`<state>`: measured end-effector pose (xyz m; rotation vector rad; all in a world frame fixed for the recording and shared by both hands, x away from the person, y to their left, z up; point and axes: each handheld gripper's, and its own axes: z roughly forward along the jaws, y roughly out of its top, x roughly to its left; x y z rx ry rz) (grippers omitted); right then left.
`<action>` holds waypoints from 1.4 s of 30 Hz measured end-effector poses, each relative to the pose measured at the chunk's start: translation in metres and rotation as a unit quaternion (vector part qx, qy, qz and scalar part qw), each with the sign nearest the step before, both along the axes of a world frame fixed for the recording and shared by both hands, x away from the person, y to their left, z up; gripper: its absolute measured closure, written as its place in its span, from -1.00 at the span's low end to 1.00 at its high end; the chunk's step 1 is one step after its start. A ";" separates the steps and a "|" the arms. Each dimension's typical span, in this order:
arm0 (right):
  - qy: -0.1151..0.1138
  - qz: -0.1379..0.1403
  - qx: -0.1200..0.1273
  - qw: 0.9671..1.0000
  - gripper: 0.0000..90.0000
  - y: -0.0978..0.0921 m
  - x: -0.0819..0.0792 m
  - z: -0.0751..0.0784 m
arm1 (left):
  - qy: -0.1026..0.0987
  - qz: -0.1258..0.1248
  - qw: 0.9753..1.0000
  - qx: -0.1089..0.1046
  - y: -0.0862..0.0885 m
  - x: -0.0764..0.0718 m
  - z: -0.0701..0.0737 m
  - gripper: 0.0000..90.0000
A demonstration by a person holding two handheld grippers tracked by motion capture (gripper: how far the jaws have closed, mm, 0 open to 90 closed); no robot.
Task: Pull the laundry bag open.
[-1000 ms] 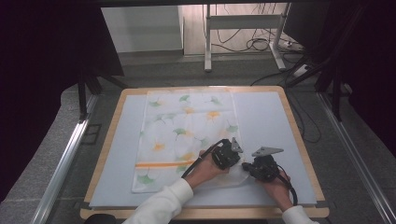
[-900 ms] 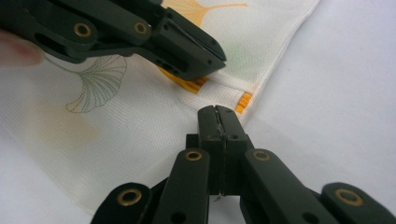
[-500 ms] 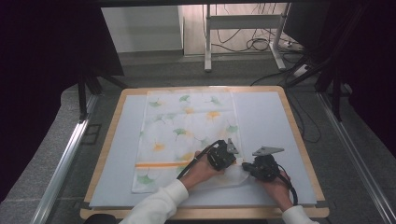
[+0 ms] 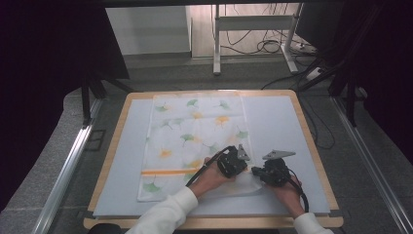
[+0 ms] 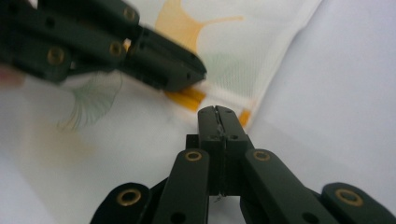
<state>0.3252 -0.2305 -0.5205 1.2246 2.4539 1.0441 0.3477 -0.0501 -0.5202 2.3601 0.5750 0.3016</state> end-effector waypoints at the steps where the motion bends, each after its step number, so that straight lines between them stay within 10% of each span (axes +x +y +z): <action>1: 0.004 -0.006 -0.001 1.000 0.99 0.001 0.002 0.000 | -0.002 0.001 1.000 -0.001 -0.001 0.000 0.000 1.00; 13: 0.044 -0.019 0.033 0.998 0.99 -0.005 0.011 -0.003 | -0.030 -0.005 0.999 0.022 0.000 -0.007 0.000 1.00; 42: 0.041 -0.016 0.034 0.998 0.99 -0.006 0.011 -0.003 | 0.001 0.029 0.999 0.015 0.052 -0.009 -0.001 1.00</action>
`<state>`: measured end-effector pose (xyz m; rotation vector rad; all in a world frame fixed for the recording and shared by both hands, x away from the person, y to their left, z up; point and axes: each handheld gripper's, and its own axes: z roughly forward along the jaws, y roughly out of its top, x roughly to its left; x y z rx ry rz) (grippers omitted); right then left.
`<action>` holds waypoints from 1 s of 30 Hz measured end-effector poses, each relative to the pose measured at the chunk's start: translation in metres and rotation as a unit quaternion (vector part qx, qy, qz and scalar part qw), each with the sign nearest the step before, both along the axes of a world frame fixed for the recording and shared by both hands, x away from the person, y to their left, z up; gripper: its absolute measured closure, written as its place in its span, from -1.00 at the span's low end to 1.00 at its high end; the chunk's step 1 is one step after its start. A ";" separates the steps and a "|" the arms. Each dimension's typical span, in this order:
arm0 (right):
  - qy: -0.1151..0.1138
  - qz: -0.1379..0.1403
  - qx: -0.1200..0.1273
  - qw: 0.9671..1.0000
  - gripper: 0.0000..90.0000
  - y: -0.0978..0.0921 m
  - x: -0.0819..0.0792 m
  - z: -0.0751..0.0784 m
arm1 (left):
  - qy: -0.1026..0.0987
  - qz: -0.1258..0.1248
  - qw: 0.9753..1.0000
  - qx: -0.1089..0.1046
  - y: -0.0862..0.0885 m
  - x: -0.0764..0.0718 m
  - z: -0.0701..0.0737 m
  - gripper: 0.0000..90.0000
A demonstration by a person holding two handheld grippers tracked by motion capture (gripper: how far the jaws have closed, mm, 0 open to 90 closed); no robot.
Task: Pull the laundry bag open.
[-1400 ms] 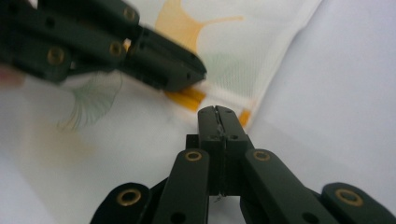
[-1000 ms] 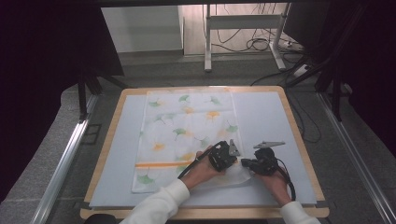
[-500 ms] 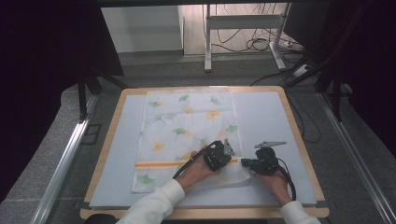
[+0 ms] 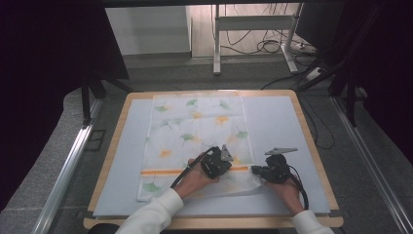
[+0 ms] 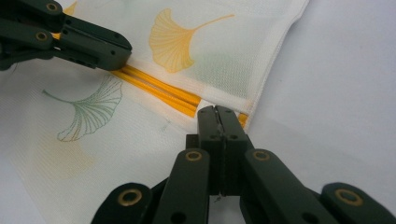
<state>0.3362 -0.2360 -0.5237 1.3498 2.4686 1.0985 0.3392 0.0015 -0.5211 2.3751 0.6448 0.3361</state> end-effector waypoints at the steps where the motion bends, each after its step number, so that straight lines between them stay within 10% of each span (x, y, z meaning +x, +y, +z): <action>1: 0.000 0.000 0.000 1.000 0.99 0.000 0.000 0.000 | 0.001 0.000 1.000 0.000 0.002 0.000 0.000 1.00; 30: -0.004 -0.001 -0.001 1.000 0.99 0.000 -0.001 0.000 | 0.018 0.029 0.999 -0.020 0.033 -0.004 -0.002 1.00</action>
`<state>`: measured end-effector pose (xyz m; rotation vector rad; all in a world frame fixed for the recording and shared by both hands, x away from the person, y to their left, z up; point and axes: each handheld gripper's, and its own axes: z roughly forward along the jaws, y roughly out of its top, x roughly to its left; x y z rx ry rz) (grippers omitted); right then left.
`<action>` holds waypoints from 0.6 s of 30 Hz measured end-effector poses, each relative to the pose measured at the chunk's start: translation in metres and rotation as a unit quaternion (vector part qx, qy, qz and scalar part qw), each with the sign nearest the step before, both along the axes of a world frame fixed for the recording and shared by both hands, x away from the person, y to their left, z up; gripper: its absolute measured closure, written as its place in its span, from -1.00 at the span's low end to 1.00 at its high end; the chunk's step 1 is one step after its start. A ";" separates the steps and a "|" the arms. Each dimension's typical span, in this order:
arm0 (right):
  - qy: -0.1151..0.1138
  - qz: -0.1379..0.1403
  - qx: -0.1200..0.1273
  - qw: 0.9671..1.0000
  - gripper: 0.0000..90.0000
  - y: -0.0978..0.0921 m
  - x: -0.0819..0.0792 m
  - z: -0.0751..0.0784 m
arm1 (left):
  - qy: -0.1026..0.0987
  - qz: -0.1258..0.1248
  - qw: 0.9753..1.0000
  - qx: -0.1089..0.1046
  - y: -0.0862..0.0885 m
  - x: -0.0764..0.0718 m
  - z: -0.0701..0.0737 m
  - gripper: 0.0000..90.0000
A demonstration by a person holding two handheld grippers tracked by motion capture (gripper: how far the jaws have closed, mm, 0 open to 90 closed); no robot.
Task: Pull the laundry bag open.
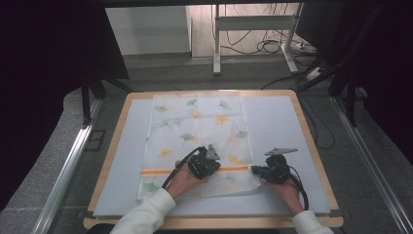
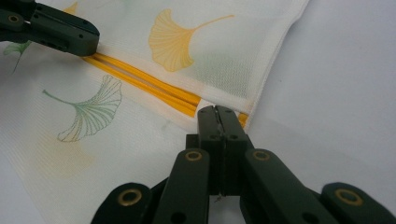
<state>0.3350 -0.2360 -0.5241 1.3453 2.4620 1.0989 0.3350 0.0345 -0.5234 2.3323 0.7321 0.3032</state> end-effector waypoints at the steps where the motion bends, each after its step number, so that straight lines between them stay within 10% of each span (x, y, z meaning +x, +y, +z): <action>1: 0.000 0.000 0.000 1.000 0.99 0.000 0.000 0.000 | 0.001 0.000 1.000 0.000 0.000 0.000 0.000 1.00; 18: -0.001 0.001 -0.001 1.000 0.99 0.000 0.000 0.000 | 0.011 0.022 1.000 -0.004 0.017 -0.001 0.000 1.00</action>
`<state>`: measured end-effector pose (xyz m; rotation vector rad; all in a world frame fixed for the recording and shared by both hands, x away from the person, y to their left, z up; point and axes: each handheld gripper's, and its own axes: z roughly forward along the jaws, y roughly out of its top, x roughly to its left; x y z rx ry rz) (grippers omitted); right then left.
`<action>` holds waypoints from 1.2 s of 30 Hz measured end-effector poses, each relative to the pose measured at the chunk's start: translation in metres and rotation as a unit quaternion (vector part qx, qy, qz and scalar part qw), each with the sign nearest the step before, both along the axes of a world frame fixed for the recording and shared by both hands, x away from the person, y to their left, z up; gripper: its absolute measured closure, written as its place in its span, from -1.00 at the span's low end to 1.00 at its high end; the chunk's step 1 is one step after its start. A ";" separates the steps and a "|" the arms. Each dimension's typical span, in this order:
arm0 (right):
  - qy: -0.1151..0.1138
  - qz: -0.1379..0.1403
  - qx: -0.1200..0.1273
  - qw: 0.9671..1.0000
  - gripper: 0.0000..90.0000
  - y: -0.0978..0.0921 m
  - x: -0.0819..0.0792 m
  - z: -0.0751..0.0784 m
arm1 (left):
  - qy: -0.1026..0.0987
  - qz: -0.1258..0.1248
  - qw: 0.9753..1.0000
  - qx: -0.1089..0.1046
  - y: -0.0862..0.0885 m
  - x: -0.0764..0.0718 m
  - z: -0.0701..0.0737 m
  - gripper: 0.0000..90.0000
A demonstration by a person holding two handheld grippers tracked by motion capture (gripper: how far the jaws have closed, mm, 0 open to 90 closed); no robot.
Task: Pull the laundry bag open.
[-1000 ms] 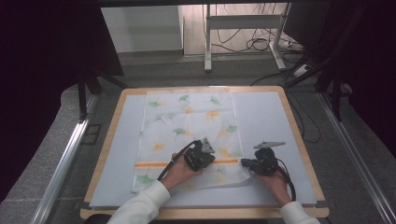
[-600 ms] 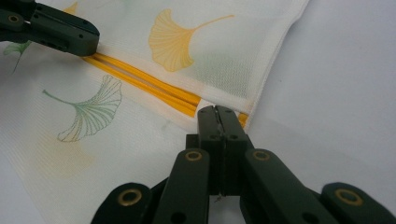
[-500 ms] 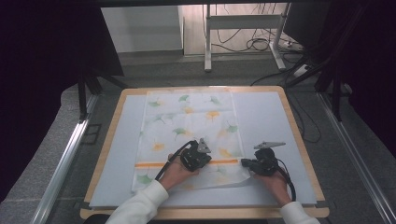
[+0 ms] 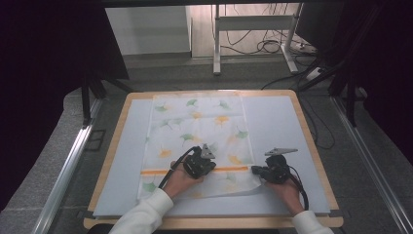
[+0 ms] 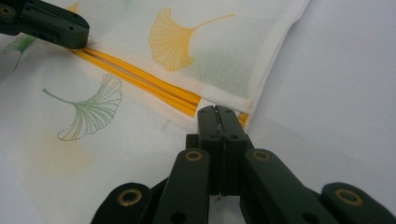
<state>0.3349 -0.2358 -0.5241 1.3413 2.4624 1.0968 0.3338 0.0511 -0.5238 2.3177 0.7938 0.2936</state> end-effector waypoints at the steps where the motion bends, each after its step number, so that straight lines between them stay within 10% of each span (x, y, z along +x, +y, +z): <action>1: 0.000 0.000 0.000 1.000 0.99 0.000 0.000 0.000 | 0.001 0.001 1.000 -0.001 0.002 0.000 0.000 1.00; 36: 0.001 0.000 0.002 1.000 0.99 -0.001 0.000 0.000 | 0.011 0.038 0.999 0.003 0.038 -0.009 -0.001 1.00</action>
